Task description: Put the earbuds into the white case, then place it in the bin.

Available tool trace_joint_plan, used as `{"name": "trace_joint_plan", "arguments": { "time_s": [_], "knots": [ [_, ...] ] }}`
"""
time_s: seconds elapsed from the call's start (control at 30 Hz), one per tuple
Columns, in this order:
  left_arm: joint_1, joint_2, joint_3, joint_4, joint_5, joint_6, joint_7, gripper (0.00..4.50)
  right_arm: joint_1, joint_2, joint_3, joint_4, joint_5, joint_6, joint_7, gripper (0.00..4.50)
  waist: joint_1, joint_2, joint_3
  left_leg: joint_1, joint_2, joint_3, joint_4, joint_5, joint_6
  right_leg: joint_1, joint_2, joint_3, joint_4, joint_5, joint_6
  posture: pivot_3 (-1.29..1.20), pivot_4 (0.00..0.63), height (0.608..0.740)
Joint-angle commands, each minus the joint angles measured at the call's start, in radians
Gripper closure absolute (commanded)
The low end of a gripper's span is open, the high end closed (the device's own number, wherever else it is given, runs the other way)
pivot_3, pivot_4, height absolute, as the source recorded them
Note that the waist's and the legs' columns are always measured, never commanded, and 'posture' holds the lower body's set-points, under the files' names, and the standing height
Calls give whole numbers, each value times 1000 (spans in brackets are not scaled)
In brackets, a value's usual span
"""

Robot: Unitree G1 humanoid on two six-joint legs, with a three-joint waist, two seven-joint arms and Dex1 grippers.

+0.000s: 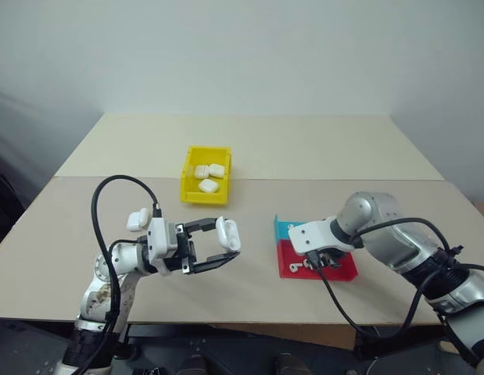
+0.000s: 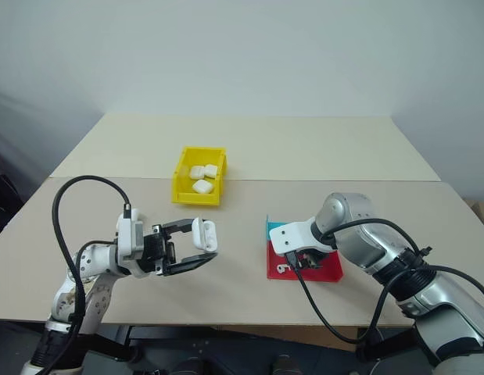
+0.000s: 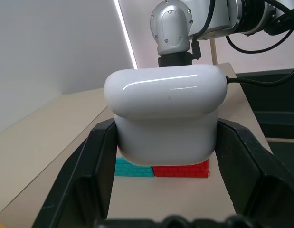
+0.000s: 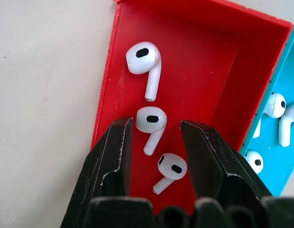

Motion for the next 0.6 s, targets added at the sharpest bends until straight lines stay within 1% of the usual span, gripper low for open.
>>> {"name": "trace_joint_plan", "arguments": {
  "time_s": [0.03,0.6],
  "knots": [
    [-14,10,4,-30,-18,-7,13,1719,-13,5,-20,-15,-8,-7,11,2502,0,0,0,0,0,0,0,0,0,0,0,0,0,0,0,0,150,740],
    [-14,14,2,-27,-5,-13,48,1719,-3,11,-10,13,-47,-41,0,2502,0,0,0,0,0,0,0,0,0,0,0,0,0,-1,2,0,150,740]
  ]
}}
